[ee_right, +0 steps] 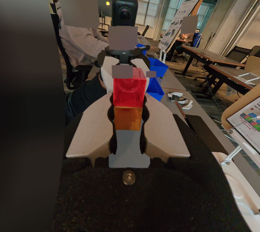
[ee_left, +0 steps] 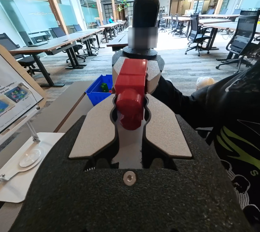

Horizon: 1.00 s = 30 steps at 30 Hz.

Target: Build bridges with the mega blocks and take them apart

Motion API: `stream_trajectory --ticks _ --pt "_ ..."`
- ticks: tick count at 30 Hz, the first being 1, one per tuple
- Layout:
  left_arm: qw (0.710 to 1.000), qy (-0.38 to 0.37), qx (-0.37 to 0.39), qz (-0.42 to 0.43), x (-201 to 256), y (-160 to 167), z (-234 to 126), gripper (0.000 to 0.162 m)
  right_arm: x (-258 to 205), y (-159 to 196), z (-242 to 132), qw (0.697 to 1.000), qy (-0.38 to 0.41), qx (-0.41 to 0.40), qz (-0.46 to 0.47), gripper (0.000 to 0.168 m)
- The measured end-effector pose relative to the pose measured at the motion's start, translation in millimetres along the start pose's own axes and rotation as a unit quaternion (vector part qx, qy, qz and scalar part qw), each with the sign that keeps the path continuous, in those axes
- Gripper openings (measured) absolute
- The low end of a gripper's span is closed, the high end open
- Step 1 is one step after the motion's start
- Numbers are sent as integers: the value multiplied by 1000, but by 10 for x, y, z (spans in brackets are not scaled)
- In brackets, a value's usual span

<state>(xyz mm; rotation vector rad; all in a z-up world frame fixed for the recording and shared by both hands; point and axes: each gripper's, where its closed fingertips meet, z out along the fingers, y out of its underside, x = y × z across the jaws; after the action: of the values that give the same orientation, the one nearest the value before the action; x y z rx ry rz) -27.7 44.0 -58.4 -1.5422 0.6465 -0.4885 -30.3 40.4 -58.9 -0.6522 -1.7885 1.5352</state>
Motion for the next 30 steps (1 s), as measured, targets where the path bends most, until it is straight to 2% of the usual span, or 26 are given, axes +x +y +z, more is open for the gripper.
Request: stream_trajectory --ticks 13,15,19,22,24,26,30 --pt "1000 8 -19 -2 14 50 -5 35 -18 58 -32 1000 -5 -24 -8 36" --pt "1000 -11 -15 -4 -60 35 -101 35 25 31 -119 1000 4 -17 -5 36" --pt "992 -100 82 -4 -336 -249 -839 35 266 -186 -836 995 84 45 -7 36" --pt "987 -121 101 11 -331 -328 -999 35 371 -182 -1088 989 143 34 -18 36" --pt "985 -141 102 17 -368 -342 -1018 35 465 -94 -1221 982 189 -2 -25 36" --pt "977 -190 94 32 -483 -332 -1037 35 657 7 -1446 959 277 -44 -36 35" --pt "954 -290 45 56 -726 -235 -1091 35 995 407 -2157 881 442 -168 -14 36"
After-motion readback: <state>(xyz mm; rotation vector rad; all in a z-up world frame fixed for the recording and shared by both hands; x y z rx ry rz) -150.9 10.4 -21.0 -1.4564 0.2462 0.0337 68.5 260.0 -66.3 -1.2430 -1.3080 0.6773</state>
